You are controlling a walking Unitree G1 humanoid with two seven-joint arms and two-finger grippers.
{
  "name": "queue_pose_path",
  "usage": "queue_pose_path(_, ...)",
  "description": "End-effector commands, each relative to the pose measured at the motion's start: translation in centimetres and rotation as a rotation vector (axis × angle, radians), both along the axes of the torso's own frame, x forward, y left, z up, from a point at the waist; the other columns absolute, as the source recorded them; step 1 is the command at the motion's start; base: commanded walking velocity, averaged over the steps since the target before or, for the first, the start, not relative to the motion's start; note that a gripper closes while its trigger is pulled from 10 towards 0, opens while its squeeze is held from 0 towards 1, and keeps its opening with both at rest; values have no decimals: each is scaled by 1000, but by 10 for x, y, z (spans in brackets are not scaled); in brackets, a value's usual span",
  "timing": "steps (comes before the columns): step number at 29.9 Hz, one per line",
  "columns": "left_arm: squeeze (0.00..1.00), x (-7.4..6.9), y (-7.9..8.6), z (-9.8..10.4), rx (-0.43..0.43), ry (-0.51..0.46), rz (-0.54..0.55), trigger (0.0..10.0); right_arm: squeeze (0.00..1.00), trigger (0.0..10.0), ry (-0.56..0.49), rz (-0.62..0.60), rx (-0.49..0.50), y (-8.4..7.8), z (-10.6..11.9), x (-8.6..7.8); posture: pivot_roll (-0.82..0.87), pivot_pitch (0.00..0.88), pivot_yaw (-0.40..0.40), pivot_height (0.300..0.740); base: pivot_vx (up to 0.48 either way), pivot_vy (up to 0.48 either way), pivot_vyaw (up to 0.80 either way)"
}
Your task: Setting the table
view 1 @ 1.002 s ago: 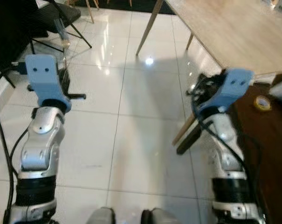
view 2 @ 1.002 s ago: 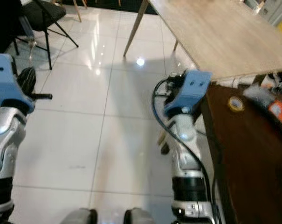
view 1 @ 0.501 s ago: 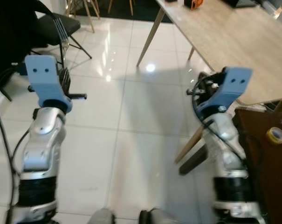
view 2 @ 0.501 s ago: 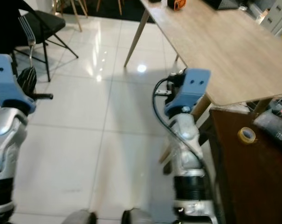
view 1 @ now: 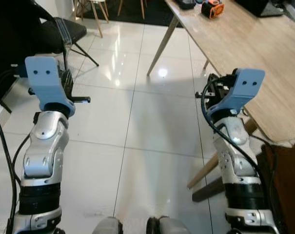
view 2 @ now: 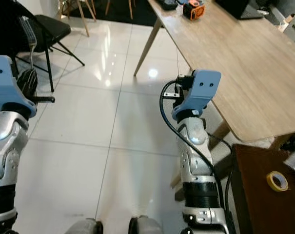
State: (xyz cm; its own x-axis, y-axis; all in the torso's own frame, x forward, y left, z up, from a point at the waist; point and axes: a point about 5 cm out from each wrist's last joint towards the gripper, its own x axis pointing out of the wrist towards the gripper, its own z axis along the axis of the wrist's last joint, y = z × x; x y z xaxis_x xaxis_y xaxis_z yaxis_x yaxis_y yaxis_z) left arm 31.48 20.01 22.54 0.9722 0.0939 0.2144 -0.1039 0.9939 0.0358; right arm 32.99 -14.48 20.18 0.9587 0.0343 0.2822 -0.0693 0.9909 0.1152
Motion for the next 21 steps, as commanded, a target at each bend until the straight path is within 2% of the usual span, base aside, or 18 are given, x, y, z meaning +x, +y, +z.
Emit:
queue_pose_path(1,0,-2,-2,-1,2,4,-2,10000,0,10000,11,-23,-3,-7,-3,-1,80,87,3,740,442,0,0)
queue_pose_path(21,0,-3,-1,-2,0,6,-1,10000,0,10000,15,-21,4,-6,-4,-1,84,91,2,740,442,0,0)
